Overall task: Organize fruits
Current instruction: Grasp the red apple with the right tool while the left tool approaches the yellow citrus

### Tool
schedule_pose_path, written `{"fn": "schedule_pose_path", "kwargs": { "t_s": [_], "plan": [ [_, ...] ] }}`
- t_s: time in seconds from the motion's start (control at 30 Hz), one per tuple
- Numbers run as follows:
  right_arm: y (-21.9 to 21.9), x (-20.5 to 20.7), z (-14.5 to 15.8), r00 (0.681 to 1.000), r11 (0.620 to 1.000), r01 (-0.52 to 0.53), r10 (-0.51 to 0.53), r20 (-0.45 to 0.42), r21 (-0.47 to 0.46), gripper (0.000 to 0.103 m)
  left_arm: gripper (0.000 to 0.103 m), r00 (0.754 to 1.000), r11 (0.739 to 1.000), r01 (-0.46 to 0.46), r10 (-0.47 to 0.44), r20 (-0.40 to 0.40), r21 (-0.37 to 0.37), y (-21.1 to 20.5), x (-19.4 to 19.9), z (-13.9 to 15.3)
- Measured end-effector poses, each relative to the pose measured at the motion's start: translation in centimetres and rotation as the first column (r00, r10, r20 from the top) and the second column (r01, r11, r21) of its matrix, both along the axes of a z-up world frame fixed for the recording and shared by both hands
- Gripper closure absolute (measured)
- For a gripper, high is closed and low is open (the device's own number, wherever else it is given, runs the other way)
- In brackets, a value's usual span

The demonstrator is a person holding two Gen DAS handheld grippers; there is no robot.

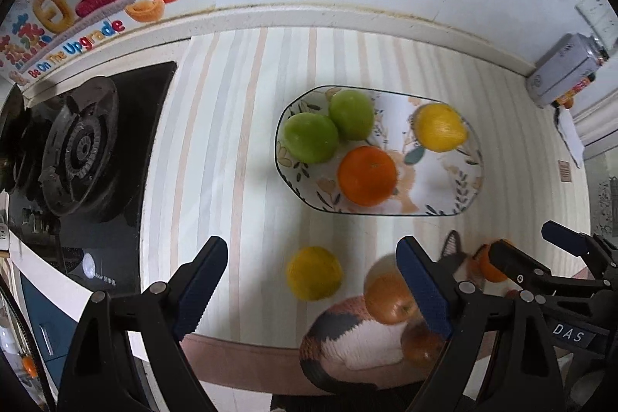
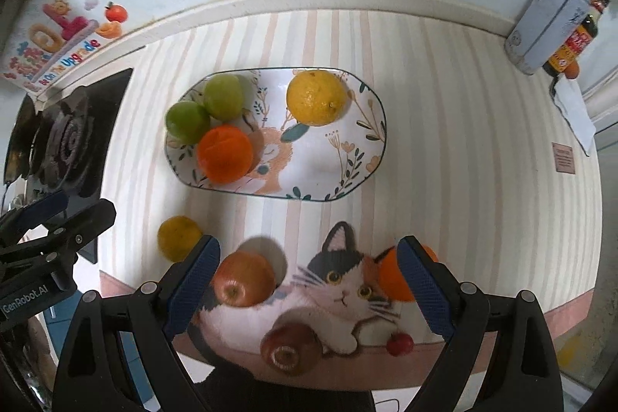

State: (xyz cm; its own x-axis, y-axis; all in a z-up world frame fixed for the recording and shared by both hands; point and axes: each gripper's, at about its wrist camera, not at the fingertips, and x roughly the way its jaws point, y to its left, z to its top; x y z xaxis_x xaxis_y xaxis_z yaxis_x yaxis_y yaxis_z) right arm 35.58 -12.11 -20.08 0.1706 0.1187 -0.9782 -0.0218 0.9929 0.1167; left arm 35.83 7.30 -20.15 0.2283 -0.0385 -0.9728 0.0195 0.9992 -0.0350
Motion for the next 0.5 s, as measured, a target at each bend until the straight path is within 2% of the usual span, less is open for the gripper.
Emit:
{"fn": "schedule_pose_path", "kwargs": {
  "t_s": [0.5],
  "plan": [
    [-1.3,-6.2,7.9,0.994,0.998,0.015,-0.02,0.106,0.056,0.008,0.014,0.994,0.999,0.014,-0.008,0.109,-0.05,-0.5,-5.4,7.1]
  ]
}}
